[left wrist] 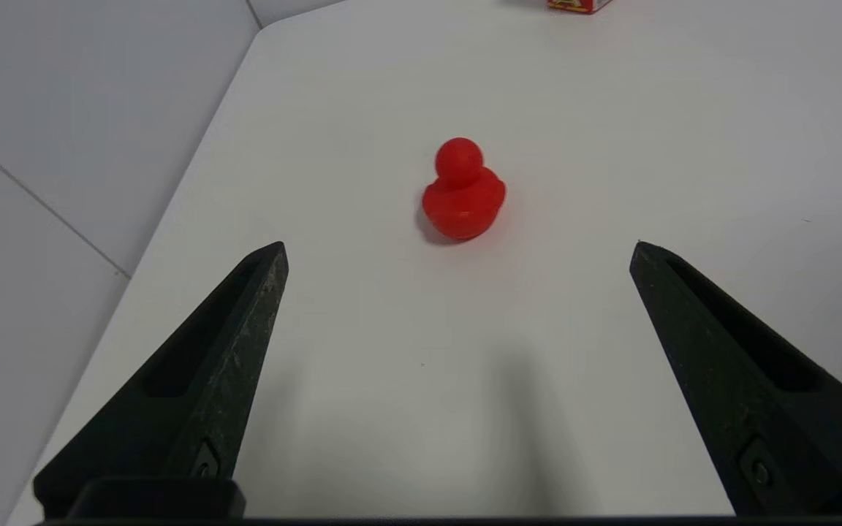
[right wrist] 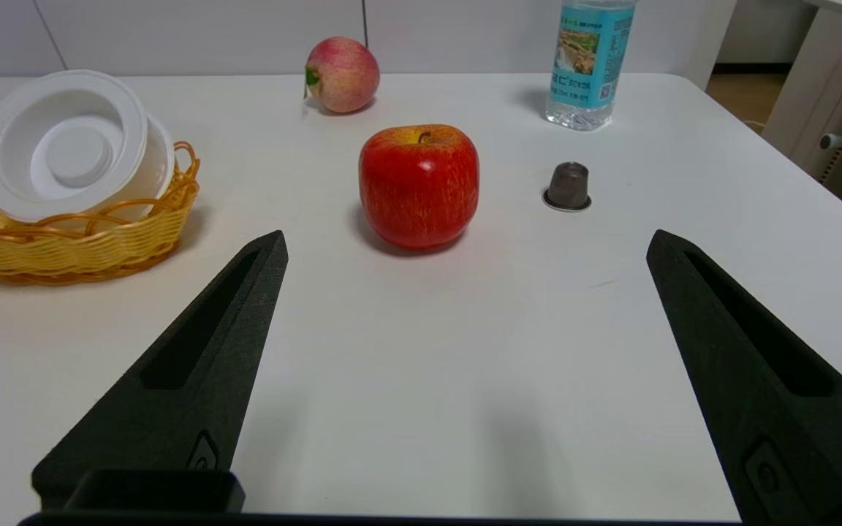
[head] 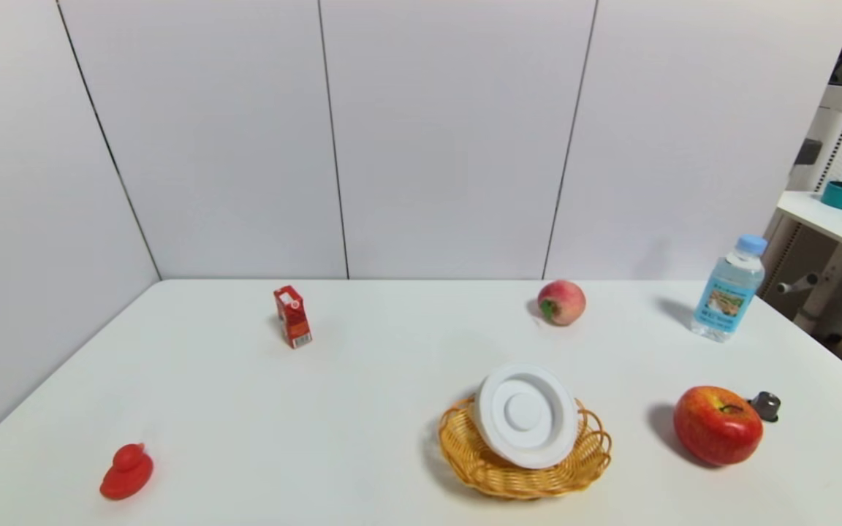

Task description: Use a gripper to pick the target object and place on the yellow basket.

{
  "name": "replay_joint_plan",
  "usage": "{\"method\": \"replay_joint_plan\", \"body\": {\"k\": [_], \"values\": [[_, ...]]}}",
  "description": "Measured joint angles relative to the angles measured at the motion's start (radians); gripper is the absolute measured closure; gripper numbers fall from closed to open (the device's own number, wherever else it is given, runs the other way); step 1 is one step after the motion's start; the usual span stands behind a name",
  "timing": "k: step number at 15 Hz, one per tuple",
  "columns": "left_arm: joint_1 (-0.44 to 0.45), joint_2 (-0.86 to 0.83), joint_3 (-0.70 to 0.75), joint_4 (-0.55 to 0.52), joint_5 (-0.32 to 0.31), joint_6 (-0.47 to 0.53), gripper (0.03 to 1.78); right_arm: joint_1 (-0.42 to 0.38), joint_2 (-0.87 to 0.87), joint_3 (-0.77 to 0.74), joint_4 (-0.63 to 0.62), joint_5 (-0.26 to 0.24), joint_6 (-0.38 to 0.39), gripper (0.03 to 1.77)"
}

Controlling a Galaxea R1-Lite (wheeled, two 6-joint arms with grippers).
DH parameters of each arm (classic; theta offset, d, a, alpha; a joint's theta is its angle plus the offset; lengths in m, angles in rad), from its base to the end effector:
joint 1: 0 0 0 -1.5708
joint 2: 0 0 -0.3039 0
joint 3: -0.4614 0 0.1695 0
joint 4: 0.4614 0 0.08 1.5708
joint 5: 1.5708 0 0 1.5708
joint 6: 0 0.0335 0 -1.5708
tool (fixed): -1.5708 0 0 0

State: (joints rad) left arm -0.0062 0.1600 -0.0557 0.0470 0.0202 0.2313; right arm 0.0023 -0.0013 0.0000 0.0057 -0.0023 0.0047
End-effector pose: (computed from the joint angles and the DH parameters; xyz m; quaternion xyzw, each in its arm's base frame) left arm -0.0290 0.0009 0.0906 0.1161 0.0759 -0.0018 0.9903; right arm -0.0387 -0.0002 0.0748 0.0023 0.0022 0.0000 1.0000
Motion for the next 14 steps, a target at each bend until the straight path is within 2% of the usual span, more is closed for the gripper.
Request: {"method": "replay_joint_plan", "body": {"k": [3,8,14], "values": [[-0.004,-0.086,0.014,0.018,-0.076,-0.038,0.12,0.0,0.0,0.0,0.0,0.001,0.0,0.1],[-0.005,-0.155,0.032,0.001,-0.06,-0.157,0.12,0.0,0.0,0.0,0.0,0.001,0.0,0.1],[-0.005,-0.162,0.037,-0.009,-0.051,-0.181,0.12,0.0,0.0,0.0,0.0,0.0,-0.001,0.1]]}}
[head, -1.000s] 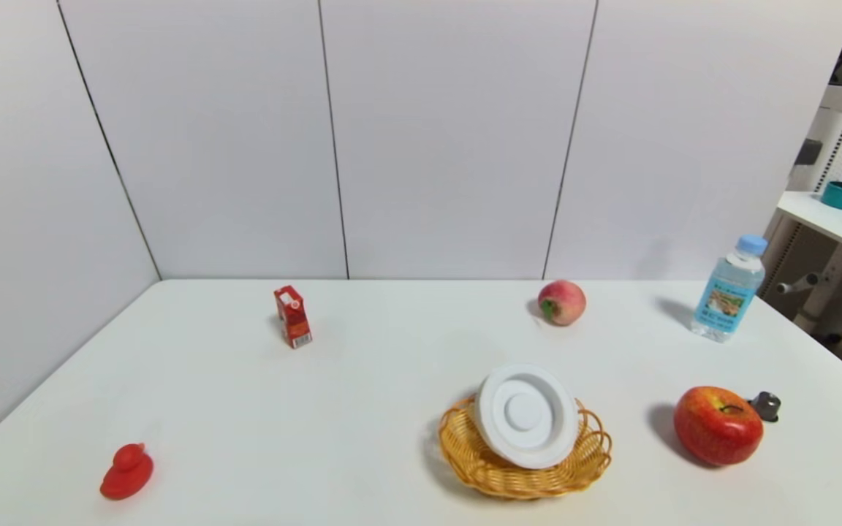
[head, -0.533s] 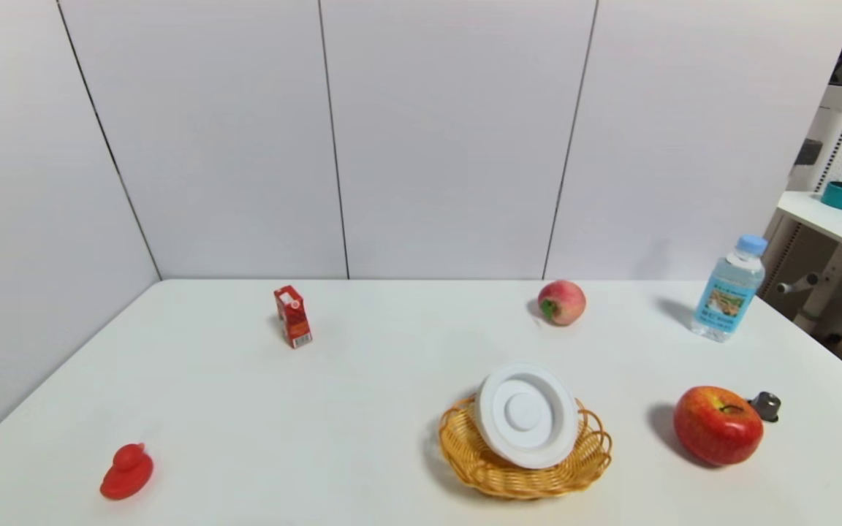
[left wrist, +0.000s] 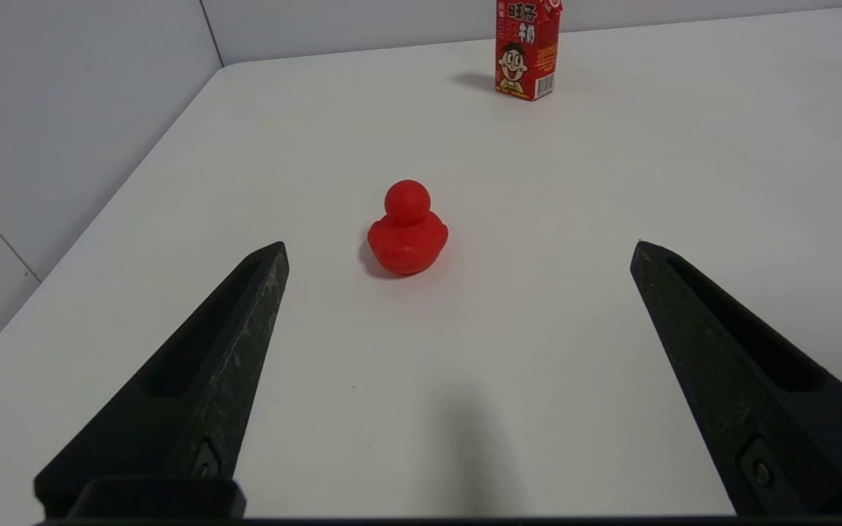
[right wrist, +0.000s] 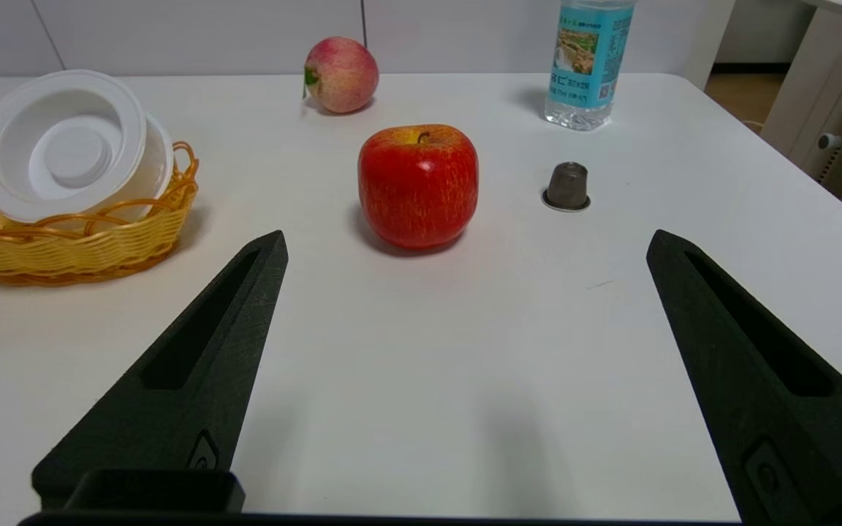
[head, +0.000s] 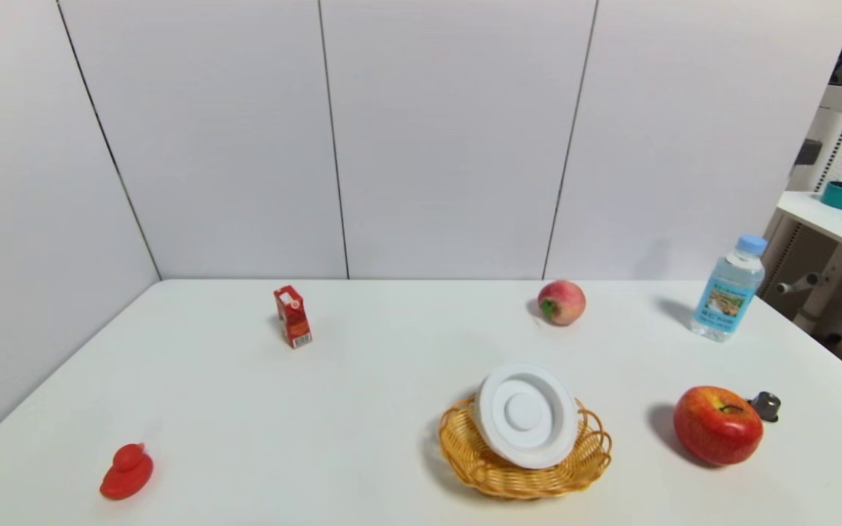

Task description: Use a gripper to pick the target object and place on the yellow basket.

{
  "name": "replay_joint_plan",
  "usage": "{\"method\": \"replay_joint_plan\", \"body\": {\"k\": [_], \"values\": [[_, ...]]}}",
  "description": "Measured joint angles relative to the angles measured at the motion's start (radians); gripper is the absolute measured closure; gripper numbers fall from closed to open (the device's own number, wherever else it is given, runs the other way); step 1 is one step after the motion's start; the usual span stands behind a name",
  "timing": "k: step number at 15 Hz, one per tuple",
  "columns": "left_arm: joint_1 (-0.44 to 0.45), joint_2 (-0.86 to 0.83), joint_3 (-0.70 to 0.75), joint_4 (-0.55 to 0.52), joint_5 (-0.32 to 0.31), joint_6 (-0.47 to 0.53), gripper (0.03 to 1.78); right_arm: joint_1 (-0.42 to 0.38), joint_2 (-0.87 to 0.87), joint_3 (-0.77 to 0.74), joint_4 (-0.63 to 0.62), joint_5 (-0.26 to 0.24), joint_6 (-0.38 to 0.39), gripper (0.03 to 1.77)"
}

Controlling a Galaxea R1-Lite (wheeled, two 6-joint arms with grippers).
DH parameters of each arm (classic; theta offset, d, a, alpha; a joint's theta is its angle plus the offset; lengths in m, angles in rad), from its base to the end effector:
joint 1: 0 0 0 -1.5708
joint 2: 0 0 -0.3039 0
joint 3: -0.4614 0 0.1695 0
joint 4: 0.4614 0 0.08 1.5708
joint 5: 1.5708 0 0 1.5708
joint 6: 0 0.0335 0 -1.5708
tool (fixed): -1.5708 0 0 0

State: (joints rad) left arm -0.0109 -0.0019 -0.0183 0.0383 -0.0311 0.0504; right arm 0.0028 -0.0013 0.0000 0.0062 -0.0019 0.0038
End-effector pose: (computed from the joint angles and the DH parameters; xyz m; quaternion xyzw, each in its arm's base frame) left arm -0.0402 -0.0006 0.0759 0.0251 0.0085 -0.0212 0.9994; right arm -0.0387 -0.0002 0.0747 0.0019 0.0025 0.0004 1.0000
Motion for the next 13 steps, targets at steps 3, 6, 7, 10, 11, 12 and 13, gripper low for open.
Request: {"method": "replay_joint_plan", "body": {"k": [3,6,7,10,11,12,13], "values": [[0.0,0.0,0.0,0.0,0.0,0.0,0.12,0.0,0.0,0.0,0.0,0.001,0.001,0.1],[0.0,0.0,0.0,0.0,0.0,0.0,0.12,0.0,0.0,0.0,-0.001,0.001,-0.004,0.1],[0.0,0.0,0.0,0.0,0.0,0.0,0.12,0.0,0.0,0.0,-0.001,0.001,-0.005,0.1],[0.0,0.0,0.0,0.0,0.0,0.0,0.12,0.0,0.0,0.0,-0.001,0.001,0.003,0.1],[0.0,0.0,0.0,0.0,0.0,0.0,0.12,0.0,0.0,0.0,0.0,0.0,0.002,0.1],[0.0,0.0,0.0,0.0,0.0,0.0,0.12,0.0,0.0,0.0,0.0,0.0,0.002,0.1],[0.0,0.0,0.0,0.0,0.001,0.0,0.12,0.0,0.0,0.0,0.0,0.0,0.003,0.1]]}}
